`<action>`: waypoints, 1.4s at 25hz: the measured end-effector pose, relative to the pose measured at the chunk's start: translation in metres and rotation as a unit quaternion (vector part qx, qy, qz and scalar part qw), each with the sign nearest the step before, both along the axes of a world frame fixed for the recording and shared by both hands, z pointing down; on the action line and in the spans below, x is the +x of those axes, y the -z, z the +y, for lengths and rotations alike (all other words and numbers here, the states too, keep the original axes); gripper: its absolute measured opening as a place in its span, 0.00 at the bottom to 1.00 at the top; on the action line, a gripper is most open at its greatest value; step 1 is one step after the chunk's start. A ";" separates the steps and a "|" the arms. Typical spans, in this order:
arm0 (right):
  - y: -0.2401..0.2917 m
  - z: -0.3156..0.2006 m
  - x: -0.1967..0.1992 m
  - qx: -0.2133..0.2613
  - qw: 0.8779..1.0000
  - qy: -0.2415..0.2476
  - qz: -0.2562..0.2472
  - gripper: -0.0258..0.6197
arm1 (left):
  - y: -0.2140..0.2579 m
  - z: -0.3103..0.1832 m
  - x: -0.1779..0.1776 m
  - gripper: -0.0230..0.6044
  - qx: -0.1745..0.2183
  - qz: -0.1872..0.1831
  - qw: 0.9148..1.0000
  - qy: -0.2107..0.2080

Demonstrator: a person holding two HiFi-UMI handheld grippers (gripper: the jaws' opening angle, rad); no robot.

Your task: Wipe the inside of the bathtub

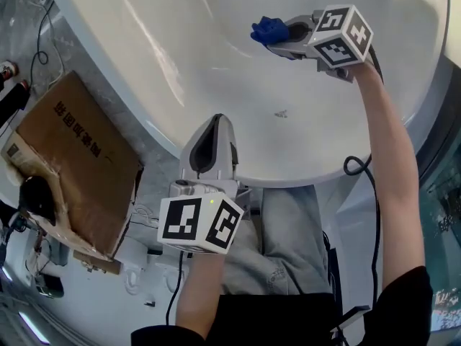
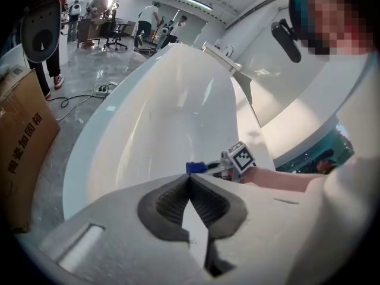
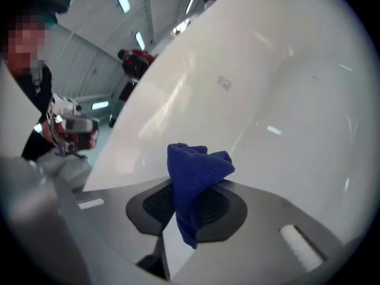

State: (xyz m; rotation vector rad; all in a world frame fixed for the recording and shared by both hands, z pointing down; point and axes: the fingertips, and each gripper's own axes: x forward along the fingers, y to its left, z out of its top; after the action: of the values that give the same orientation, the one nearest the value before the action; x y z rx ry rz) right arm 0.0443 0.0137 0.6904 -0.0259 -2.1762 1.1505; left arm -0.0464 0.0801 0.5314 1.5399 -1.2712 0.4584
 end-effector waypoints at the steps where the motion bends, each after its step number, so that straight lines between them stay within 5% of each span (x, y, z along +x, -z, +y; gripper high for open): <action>1: -0.020 0.007 0.007 0.003 0.999 0.037 0.032 0.15 | -0.003 -0.002 0.003 0.04 -0.002 -0.001 1.000 -0.003; 5: -0.083 0.045 0.018 -0.003 0.982 0.158 0.105 0.15 | -0.018 -0.006 0.011 0.04 -0.018 0.008 1.000 0.000; 9: -0.137 0.079 0.013 -0.014 0.967 0.215 0.138 0.15 | -0.035 -0.010 0.013 0.04 -0.033 0.013 0.999 -0.001; 18: -0.216 0.091 0.011 0.006 0.948 0.231 0.217 0.15 | -0.064 -0.012 0.019 0.04 -0.060 0.038 0.997 0.013; 29: -0.235 0.121 0.008 -0.041 0.943 0.227 0.241 0.15 | -0.066 -0.006 0.015 0.04 -0.052 0.044 0.997 0.021; 35: -0.198 0.147 -0.006 -0.132 0.950 0.217 0.182 0.15 | -0.056 -0.001 0.015 0.04 -0.043 0.041 0.998 0.018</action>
State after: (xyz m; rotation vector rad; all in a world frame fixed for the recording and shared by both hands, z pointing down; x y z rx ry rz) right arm 0.0384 0.1606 0.8888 -0.3640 -1.5798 1.0774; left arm -0.0314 0.0791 0.5872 1.4471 -1.1976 0.4182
